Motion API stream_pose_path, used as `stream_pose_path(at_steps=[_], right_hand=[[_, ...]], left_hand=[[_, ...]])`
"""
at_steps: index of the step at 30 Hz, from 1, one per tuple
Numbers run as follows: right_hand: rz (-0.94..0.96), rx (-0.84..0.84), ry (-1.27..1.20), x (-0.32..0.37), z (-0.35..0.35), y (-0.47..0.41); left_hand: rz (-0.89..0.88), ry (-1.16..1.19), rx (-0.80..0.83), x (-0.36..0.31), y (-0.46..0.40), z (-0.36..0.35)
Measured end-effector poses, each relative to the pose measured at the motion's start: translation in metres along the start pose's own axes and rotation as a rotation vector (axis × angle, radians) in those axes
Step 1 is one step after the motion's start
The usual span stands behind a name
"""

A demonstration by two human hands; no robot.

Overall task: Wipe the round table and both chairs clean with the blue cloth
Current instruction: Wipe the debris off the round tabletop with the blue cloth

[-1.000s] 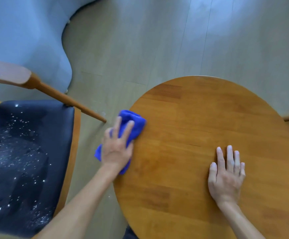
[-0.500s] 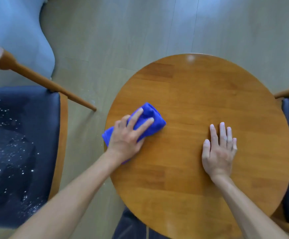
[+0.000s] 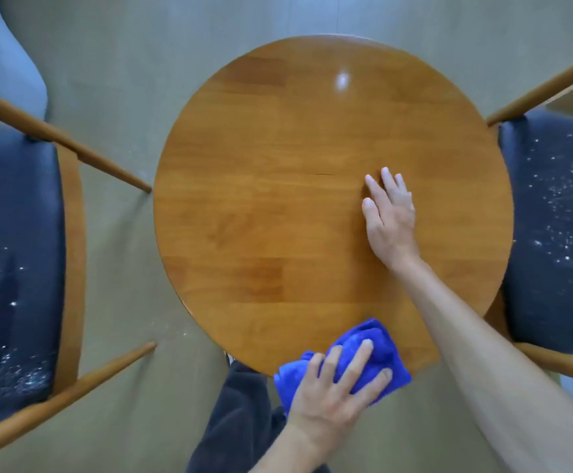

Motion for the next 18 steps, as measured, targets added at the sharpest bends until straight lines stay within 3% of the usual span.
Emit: stream_pose_path(at_steps=[3,6,9,11,15,18], right_hand=[[0.010,0.000,-0.100,-0.015,0.027,0.016],[-0.004,-0.008,-0.057,-0.038,0.045,0.045],[0.019,-0.010,0.017,-0.052,0.048,0.074],[0.028,-0.023,0.015,-0.051,0.048,0.087],[-0.086,-0.070,-0.130,-0.038,0.049,0.098],[-0.152,-0.102,-0.276,-0.019,0.052,0.111]], left_hand=[[-0.083,-0.026,0.006,0.010,-0.036,-0.002],[-0.093,-0.067,-0.089,0.087,-0.061,0.023],[0.271,-0.235,-0.133,0.183,-0.076,0.056],[0.549,-0.300,-0.174,0.207,-0.077,0.067],[0.775,-0.352,-0.200,0.146,-0.076,0.038],[0.811,-0.193,-0.058,0.042,-0.082,0.004]])
Point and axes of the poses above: each hand's wrist, its own y-axis away from the middle knuckle, its own z-axis out of the back of the hand, x = y × z, the point moved 3 cm from there along -y, towards the middle knuckle, and after that the axes turned 12 degrees about -x, right-handed, at the moved point
